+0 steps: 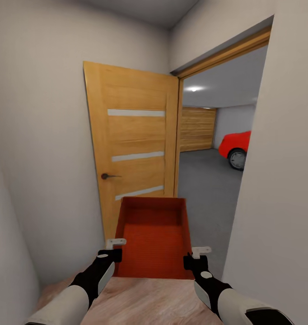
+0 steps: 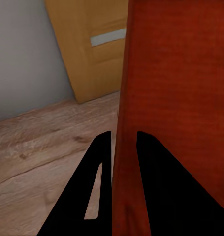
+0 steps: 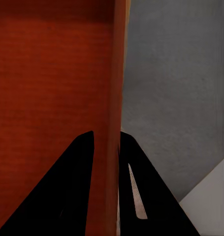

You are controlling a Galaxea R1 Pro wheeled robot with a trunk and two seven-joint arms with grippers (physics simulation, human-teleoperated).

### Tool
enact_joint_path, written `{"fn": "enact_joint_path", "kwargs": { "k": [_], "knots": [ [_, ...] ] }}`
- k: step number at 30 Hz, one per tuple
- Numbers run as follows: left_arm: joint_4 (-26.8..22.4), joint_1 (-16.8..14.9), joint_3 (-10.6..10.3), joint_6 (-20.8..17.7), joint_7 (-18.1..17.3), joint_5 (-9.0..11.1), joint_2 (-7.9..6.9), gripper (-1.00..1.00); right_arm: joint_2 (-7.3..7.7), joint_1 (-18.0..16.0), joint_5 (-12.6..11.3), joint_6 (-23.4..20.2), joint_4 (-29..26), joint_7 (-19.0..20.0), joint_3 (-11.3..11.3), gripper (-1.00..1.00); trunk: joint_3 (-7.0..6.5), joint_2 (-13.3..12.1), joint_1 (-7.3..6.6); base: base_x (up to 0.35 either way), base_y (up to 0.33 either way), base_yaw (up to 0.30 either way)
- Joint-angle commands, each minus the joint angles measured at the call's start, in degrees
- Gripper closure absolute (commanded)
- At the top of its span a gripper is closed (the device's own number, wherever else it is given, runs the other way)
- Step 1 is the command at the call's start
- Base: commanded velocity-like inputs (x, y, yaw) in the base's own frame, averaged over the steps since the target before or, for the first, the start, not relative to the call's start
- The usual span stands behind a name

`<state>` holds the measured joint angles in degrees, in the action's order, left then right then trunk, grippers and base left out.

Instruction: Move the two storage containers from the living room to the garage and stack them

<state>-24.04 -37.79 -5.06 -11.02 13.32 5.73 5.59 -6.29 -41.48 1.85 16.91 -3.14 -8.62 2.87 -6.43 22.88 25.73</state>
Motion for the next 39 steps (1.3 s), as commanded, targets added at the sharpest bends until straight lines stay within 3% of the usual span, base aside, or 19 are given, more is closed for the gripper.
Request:
{"fn": "enact_joint_path", "kwargs": {
  "k": [1, 14, 30, 39],
  "knots": [
    [-0.30, 0.00, 4.27, 4.25, 1.80, -0.97, -0.27, 1.00, -0.04, -0.01, 0.79, -0.05, 0.07, 0.80, -2.61, 1.00, 0.00, 0.04, 0.05, 0.305, 0.146, -0.275],
    [-0.30, 0.00, 4.30, 4.26, 1.80, -0.98, -0.28, 1.00, -0.04, -0.01, 0.79, -0.08, 0.07, 0.80, -2.61, 1.00, -0.37, 0.04, 0.05, 0.291, 0.116, -0.275],
    [-0.39, 0.00, 4.43, 4.25, 1.80, -0.89, -0.23, 1.00, -0.04, -0.01, 0.79, -0.11, 0.07, 0.80, -2.61, 1.00, -0.82, 0.04, 0.05, 0.032, 0.007, -0.275],
    [-0.39, 0.00, 4.42, 4.25, 1.73, -0.89, -0.22, 1.00, -0.04, -0.01, 0.79, -0.12, 0.07, 0.80, -2.61, 1.00, -0.87, 0.04, 0.05, 0.263, 0.012, -0.055]
  ]
}}
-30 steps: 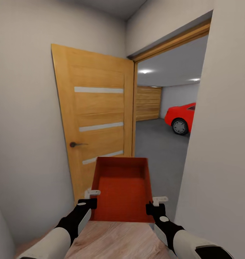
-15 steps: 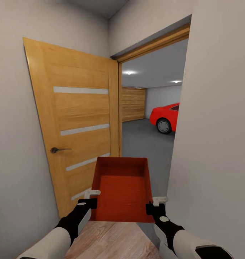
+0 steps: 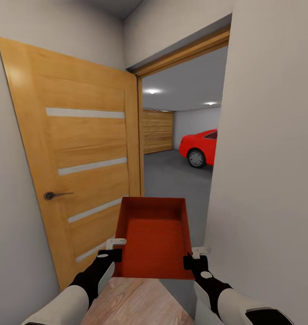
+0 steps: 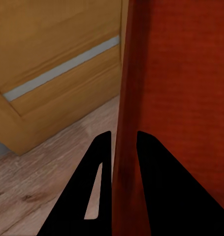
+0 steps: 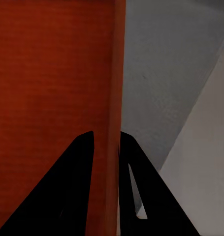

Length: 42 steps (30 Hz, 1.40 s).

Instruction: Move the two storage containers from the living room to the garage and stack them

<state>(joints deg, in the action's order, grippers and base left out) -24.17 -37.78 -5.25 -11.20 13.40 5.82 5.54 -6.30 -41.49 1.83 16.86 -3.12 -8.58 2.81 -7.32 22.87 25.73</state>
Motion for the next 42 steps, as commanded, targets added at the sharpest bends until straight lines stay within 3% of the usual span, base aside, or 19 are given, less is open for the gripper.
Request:
{"fn": "enact_joint_path", "kwargs": {
  "k": [1, 20, 34, 42],
  "knots": [
    [-0.27, -0.02, 4.59, 4.43, 1.65, -0.99, -0.18, 1.00, -0.03, 0.01, 0.80, -0.07, 0.05, 0.76, -2.55, 1.00, 0.03, 0.04, 0.05, 0.310, 0.065, -0.005],
    [-0.27, -0.02, 4.64, 4.43, 1.69, -0.99, -0.18, 1.00, -0.03, 0.01, 0.80, -0.07, 0.04, 0.74, -2.55, 1.00, 0.02, 0.04, 0.05, 0.314, 0.140, -0.180],
    [-0.27, -0.02, 4.58, 4.43, 1.66, -0.99, -0.18, 1.00, -0.02, 0.01, 0.80, -0.07, 0.05, 0.76, -2.55, 1.00, 0.02, 0.04, 0.05, 0.298, 0.220, -0.036],
    [-0.27, -0.02, 4.55, 4.43, 1.66, -0.99, -0.17, 1.00, -0.03, 0.01, 0.80, -0.07, 0.05, 0.76, -2.55, 1.00, 0.02, 0.04, 0.05, 0.297, 0.222, -0.223]
  ]
}}
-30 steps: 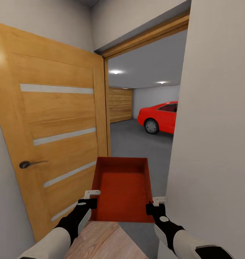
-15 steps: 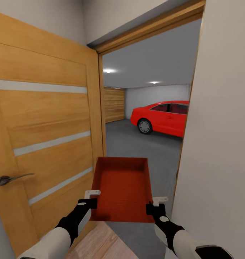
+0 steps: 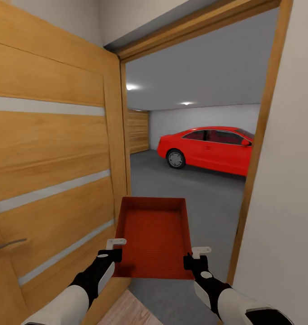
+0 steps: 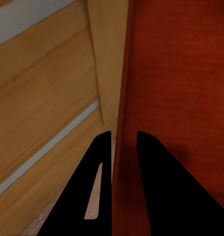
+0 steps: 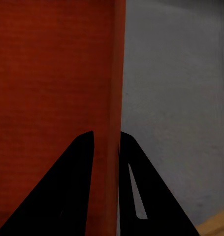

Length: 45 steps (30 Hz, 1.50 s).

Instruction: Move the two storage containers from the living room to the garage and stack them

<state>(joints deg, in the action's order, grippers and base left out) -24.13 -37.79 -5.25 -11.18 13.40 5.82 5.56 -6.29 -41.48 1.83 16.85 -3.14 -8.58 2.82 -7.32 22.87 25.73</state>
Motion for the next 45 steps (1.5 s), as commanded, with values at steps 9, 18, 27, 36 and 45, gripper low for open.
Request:
{"fn": "enact_joint_path", "kwargs": {
  "k": [9, 18, 27, 36, 45],
  "knots": [
    [-0.30, 0.00, 4.55, 4.41, 1.69, -0.99, -0.15, 1.00, -0.04, -0.01, 0.80, -0.07, 0.07, 0.76, -2.55, 1.00, 0.03, 0.04, 0.05, 0.297, 0.222, -0.284],
    [-0.30, 0.00, 4.55, 4.41, 1.68, -0.99, -0.11, 1.00, -0.04, -0.01, 0.80, -0.07, 0.07, 0.76, -2.55, 1.00, 0.03, 0.04, 0.05, 0.297, 0.222, -0.285],
    [-0.30, 0.00, 4.55, 4.41, 1.66, -0.99, -0.11, 1.00, -0.04, -0.01, 0.80, -0.07, 0.05, 0.76, -2.55, 1.00, 0.03, 0.04, 0.05, 0.297, 0.222, -0.286],
    [-0.30, 0.00, 4.55, 4.41, 1.71, -0.99, -0.11, 1.00, -0.04, -0.01, 0.80, -0.07, 0.06, 0.76, -2.55, 1.00, 0.03, 0.04, 0.05, 0.297, 0.222, -0.285],
    [-0.33, 0.00, 4.55, 4.41, 1.71, -0.99, -0.11, 1.00, -0.04, -0.01, 0.80, -0.07, 0.07, 0.76, -2.55, 1.00, 0.03, 0.04, 0.05, 0.297, 0.222, -0.285]
  ]
}}
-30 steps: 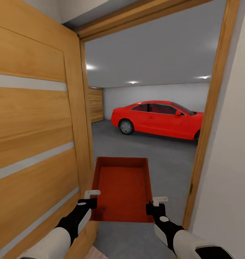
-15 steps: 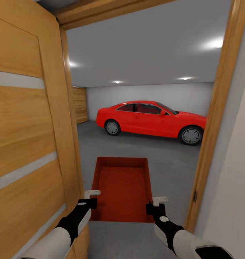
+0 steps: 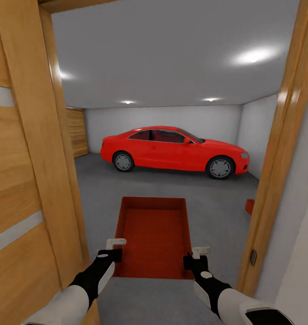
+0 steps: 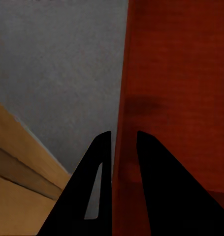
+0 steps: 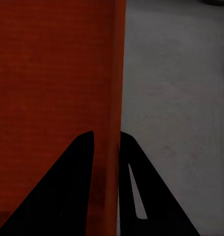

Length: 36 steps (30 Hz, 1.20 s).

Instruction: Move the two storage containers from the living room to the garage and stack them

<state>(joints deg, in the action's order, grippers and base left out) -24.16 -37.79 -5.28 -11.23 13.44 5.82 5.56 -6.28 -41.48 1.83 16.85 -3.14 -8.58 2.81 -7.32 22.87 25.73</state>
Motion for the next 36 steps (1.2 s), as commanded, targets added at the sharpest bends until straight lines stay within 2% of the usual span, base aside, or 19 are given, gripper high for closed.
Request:
{"fn": "enact_joint_path", "kwargs": {
  "k": [1, 11, 19, 26, 32, 33, 36],
  "knots": [
    [-0.29, 0.00, 4.58, 4.46, 1.68, -0.98, -0.11, 1.00, -0.04, -0.01, 0.81, -0.07, 0.06, 0.75, -2.55, 1.00, 0.03, 0.04, 0.05, 0.297, 0.222, -0.285],
    [-0.27, 0.00, 4.58, 4.46, 1.68, -0.98, -0.11, 1.00, -0.04, -0.01, 0.81, -0.07, 0.06, 0.75, -2.55, 1.00, 0.03, 0.04, 0.05, 0.281, 0.198, -0.285],
    [-0.27, 0.00, 4.53, 4.46, 1.68, -0.98, -0.10, 1.00, -0.04, -0.01, 0.81, -0.07, 0.06, 0.75, -2.55, 1.00, 0.03, 0.04, 0.05, 0.049, 0.029, -0.271],
    [-0.27, 0.00, 4.51, 4.43, 1.68, -0.98, -0.04, 1.00, -0.04, -0.01, 0.81, -0.07, 0.06, 0.75, -2.55, 1.00, 0.03, 0.04, 0.05, 0.029, 0.001, -0.057],
    [-0.19, 0.00, 4.57, 4.39, 1.68, -0.98, -0.11, 1.00, -0.04, -0.01, 0.81, -0.08, 0.05, 0.75, -2.55, 1.00, 0.03, 0.04, 0.05, 0.254, 0.000, -0.005],
    [-0.27, 0.00, -0.06, 0.16, 0.78, 0.25, -0.16, 1.00, -0.09, -0.05, 0.43, -0.12, 0.27, -0.07, 0.03, 1.00, 0.03, 0.05, 0.05, 0.000, 0.000, 0.000],
    [-0.27, 0.00, -0.74, 0.52, 0.78, 1.51, -0.20, 1.00, -0.11, -0.08, 0.10, -0.04, 0.41, -0.31, 0.84, 1.00, 0.03, 0.05, 0.05, 0.000, 0.000, 0.000]
  ]
}}
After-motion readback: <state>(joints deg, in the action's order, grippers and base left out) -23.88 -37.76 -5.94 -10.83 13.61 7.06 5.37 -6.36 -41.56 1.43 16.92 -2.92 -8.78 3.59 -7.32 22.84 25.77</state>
